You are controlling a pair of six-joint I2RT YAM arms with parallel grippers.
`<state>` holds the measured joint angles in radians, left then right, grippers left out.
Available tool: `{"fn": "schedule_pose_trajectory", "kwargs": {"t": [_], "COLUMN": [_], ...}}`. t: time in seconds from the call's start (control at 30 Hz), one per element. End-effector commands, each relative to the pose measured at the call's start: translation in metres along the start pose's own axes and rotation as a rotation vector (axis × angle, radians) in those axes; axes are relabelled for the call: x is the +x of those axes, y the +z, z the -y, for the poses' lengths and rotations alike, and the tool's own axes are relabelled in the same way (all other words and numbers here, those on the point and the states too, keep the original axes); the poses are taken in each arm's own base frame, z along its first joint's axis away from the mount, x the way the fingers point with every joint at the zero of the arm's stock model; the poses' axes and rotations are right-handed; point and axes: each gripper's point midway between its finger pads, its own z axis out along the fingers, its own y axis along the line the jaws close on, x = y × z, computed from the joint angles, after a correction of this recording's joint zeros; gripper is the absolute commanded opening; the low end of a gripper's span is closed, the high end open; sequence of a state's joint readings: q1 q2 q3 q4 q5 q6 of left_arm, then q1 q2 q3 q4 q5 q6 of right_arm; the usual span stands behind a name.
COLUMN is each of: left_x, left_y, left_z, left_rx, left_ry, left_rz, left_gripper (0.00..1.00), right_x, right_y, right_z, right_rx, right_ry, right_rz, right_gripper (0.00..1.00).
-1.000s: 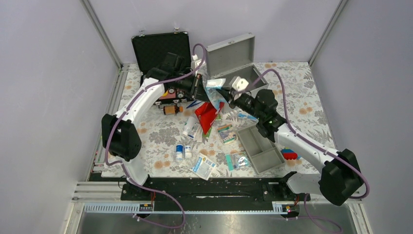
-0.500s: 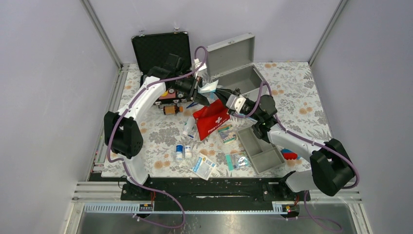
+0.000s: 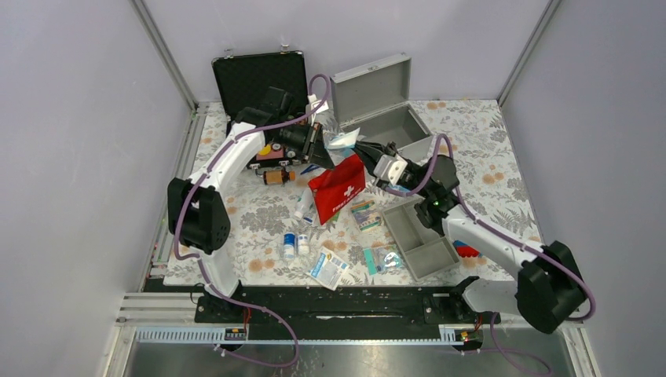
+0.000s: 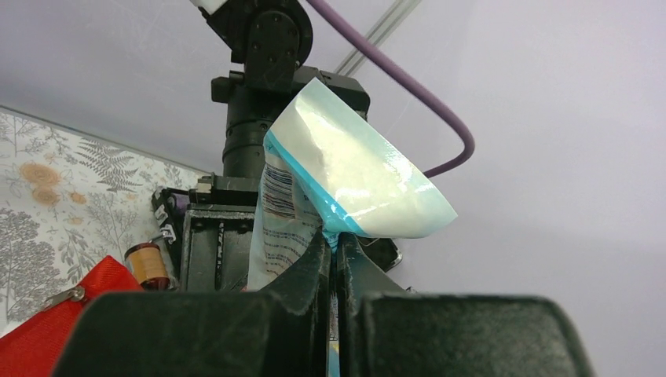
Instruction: Organize the medicine kit
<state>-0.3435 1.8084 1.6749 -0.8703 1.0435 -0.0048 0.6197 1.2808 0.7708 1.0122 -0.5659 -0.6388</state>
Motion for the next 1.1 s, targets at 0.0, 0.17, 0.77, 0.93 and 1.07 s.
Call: {"fn": "schedule_pose_trajectory", "kwargs": {"t": [0.0, 0.17, 0.77, 0.93, 1.07], "left_x": [-0.009, -0.011, -0.013, -0.015, -0.019], "left_y": [0.001, 0.000, -0.003, -0.004, -0.005], "left_z": [0.003, 0.009, 0.016, 0.012, 0.003], "left_rx": [0.025, 0.043, 0.055, 0.062, 0.061], "left_ry": [0.010, 0.009, 0.011, -0.038, -0.095], "left_rz": [0.020, 0.026, 0.033, 0.050, 0.074], "left_gripper": [0.00, 0.00, 0.00, 0.00, 0.00], "right_x": [-0.001, 0.023, 0.080, 0.087, 0.085], "right_y": [-0.015, -0.021, -0.023, -0.028, -0.039], "right_z": [-0.006, -0.020, -0.061, -0.081, -0.105], "right_rx": [-0.027, -0.047, -0.150, -0.241, -0.344], "right_ry": [0.026, 0.050, -0.018, -0.033, -0.053], "right_rz": [-0.065, -0.127, -0.154, -0.127, -0.074], "right_gripper": [0.00, 0.00, 0.00, 0.00, 0.00]}}
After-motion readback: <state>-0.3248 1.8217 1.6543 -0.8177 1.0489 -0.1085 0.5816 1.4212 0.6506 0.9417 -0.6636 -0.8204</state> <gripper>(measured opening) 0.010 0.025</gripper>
